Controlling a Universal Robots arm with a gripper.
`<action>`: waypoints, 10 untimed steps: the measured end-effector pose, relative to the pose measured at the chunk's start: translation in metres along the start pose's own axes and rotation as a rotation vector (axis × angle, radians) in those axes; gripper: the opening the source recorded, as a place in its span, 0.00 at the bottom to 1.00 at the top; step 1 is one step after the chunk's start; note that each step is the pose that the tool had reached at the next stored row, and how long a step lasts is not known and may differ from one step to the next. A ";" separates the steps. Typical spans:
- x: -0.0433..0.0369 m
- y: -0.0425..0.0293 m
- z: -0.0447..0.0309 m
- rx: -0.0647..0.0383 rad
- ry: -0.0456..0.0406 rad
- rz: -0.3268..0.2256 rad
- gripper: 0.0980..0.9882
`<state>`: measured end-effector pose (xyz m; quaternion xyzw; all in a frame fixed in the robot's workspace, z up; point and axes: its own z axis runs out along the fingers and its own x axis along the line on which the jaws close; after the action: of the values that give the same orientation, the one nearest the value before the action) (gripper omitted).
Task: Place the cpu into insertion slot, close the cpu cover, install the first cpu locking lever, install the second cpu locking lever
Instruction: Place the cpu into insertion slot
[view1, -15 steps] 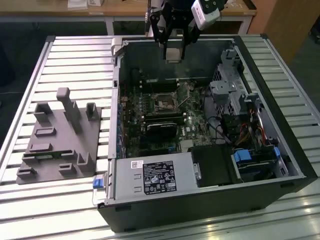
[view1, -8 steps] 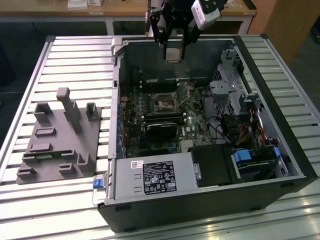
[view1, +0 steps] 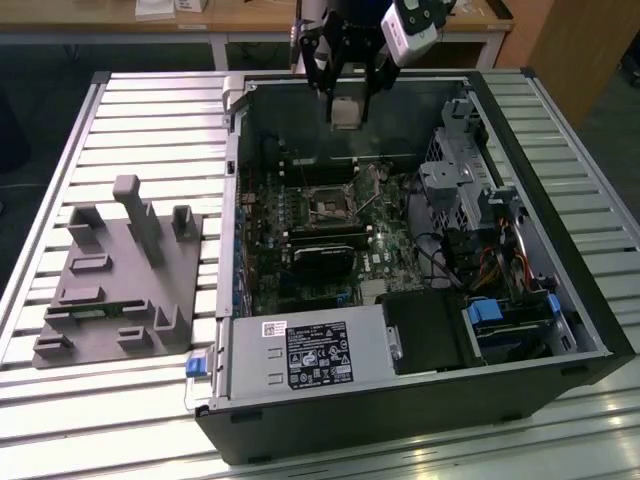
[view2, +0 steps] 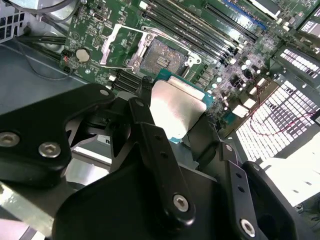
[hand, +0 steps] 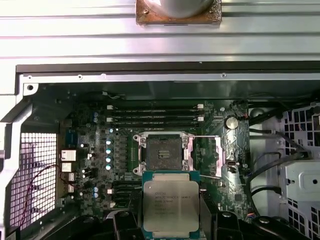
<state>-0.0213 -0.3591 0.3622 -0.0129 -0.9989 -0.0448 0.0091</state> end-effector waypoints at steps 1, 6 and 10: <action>0.0003 0.0002 0.0012 0.000 0.0001 0.000 0.50; 0.0015 0.0012 0.0077 0.000 0.0000 0.000 0.50; 0.0019 0.0012 0.0126 0.000 0.0000 0.000 0.50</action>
<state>-0.0234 -0.3567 0.3497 -0.0128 -0.9989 -0.0448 0.0091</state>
